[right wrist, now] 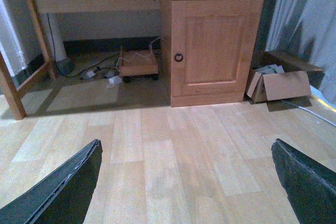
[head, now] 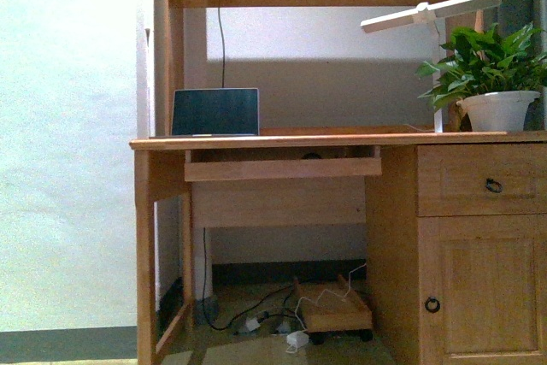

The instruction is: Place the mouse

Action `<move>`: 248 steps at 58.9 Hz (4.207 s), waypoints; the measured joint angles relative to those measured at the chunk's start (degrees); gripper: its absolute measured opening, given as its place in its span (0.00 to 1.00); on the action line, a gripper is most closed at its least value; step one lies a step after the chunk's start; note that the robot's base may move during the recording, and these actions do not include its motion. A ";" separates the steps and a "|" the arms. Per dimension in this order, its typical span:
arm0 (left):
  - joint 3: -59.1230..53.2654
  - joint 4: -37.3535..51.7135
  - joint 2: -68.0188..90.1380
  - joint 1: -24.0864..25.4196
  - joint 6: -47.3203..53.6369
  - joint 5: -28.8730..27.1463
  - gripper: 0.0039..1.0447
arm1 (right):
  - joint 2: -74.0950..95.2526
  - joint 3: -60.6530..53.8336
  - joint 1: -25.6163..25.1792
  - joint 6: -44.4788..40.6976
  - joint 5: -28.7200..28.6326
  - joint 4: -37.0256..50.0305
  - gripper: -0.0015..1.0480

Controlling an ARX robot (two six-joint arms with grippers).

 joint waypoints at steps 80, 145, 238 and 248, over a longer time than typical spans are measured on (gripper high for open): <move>0.00 0.00 0.00 0.00 0.00 0.00 0.93 | 0.00 0.00 0.00 0.00 0.00 0.00 0.93; 0.00 0.00 0.00 0.00 0.00 0.00 0.93 | 0.00 0.00 0.00 0.00 0.02 0.00 0.93; 0.00 0.00 -0.11 0.00 0.00 0.02 0.93 | 0.00 0.00 -0.04 0.00 0.00 -0.07 0.93; 0.00 0.00 -0.09 0.00 0.00 0.02 0.93 | 0.00 0.00 -0.04 0.00 0.00 -0.04 0.93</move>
